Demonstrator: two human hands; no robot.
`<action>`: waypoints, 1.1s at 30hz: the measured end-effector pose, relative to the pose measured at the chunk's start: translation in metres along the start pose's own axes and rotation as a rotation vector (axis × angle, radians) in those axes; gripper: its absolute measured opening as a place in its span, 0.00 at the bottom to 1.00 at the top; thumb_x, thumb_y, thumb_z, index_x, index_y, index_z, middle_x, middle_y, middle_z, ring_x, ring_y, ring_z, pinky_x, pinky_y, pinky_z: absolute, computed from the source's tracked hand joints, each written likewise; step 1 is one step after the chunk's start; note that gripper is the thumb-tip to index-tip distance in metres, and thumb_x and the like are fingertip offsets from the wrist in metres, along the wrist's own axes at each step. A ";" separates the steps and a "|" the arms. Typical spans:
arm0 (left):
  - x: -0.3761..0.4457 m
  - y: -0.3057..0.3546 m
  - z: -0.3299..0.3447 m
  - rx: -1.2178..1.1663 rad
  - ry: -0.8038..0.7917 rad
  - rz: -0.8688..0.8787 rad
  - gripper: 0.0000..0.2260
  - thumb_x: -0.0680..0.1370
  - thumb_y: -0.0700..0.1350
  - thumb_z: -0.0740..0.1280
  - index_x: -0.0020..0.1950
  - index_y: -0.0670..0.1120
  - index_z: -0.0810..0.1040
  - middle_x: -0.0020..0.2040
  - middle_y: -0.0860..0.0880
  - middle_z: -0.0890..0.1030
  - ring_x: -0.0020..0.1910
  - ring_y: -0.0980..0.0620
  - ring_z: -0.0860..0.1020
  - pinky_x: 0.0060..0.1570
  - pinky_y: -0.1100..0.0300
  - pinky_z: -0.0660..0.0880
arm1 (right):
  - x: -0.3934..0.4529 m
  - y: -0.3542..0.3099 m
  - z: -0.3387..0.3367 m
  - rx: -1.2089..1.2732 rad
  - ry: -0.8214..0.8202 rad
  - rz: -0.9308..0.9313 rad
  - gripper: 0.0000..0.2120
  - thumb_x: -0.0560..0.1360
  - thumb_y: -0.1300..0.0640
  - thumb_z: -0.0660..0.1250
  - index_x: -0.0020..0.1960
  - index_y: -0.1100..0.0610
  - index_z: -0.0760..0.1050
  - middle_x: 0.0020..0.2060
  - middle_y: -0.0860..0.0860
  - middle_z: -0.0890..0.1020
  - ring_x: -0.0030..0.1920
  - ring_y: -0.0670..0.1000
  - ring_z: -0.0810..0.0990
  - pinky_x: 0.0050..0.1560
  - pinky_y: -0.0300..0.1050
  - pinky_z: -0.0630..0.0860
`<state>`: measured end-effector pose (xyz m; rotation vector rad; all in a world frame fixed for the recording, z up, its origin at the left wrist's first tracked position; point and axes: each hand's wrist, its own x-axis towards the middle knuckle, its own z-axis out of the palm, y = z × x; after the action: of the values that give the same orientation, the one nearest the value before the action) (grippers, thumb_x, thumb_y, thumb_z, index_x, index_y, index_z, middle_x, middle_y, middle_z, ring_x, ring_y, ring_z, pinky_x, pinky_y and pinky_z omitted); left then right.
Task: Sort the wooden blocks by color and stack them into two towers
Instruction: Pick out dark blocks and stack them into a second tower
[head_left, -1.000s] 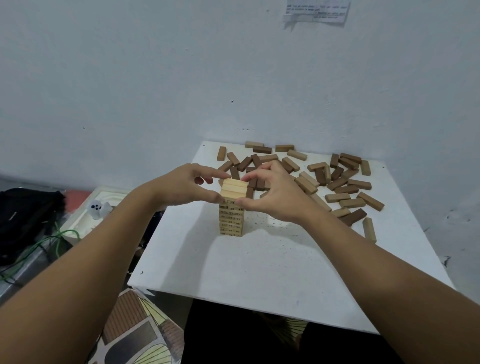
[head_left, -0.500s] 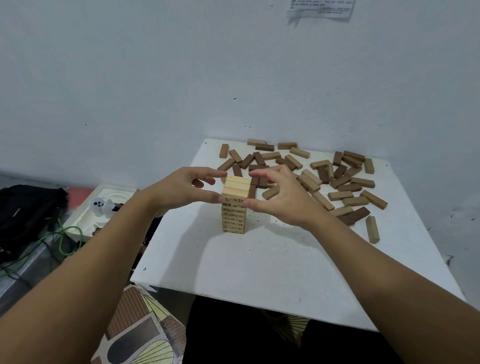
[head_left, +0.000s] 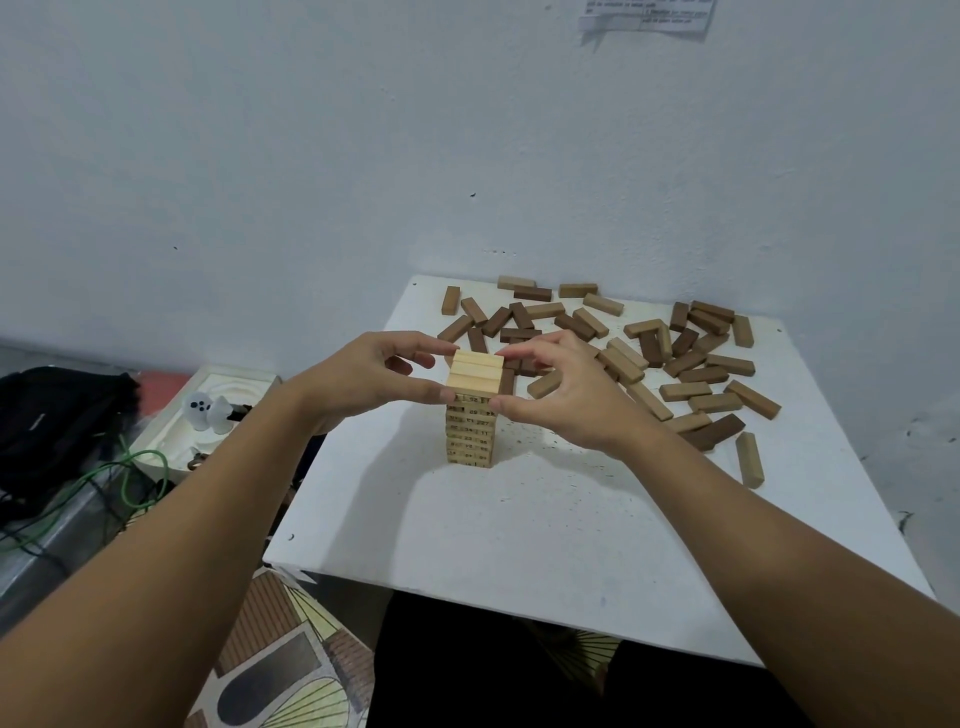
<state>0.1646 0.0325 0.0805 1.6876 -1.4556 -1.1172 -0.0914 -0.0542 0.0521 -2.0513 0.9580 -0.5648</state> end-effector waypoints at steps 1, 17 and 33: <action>0.000 0.000 0.000 0.000 0.001 0.000 0.25 0.65 0.54 0.81 0.62 0.63 0.84 0.63 0.50 0.79 0.63 0.47 0.75 0.62 0.54 0.75 | 0.000 0.000 0.001 0.001 0.000 -0.003 0.26 0.69 0.40 0.80 0.65 0.36 0.76 0.63 0.40 0.69 0.68 0.41 0.70 0.69 0.49 0.72; -0.002 0.001 0.001 -0.032 0.002 -0.020 0.23 0.66 0.51 0.82 0.61 0.62 0.84 0.63 0.48 0.78 0.63 0.46 0.76 0.57 0.60 0.73 | 0.001 0.000 0.002 0.010 -0.015 0.003 0.27 0.69 0.40 0.79 0.66 0.36 0.76 0.63 0.39 0.69 0.68 0.40 0.70 0.69 0.52 0.74; -0.006 0.030 0.003 -0.003 0.384 0.087 0.05 0.81 0.49 0.71 0.56 0.56 0.84 0.50 0.49 0.81 0.45 0.56 0.76 0.49 0.63 0.73 | -0.019 0.011 -0.010 0.110 0.210 0.034 0.14 0.84 0.50 0.62 0.68 0.48 0.77 0.58 0.46 0.75 0.50 0.33 0.78 0.47 0.26 0.71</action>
<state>0.1484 0.0334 0.1065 1.7055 -1.2660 -0.6992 -0.1146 -0.0489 0.0479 -1.9017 1.0561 -0.8091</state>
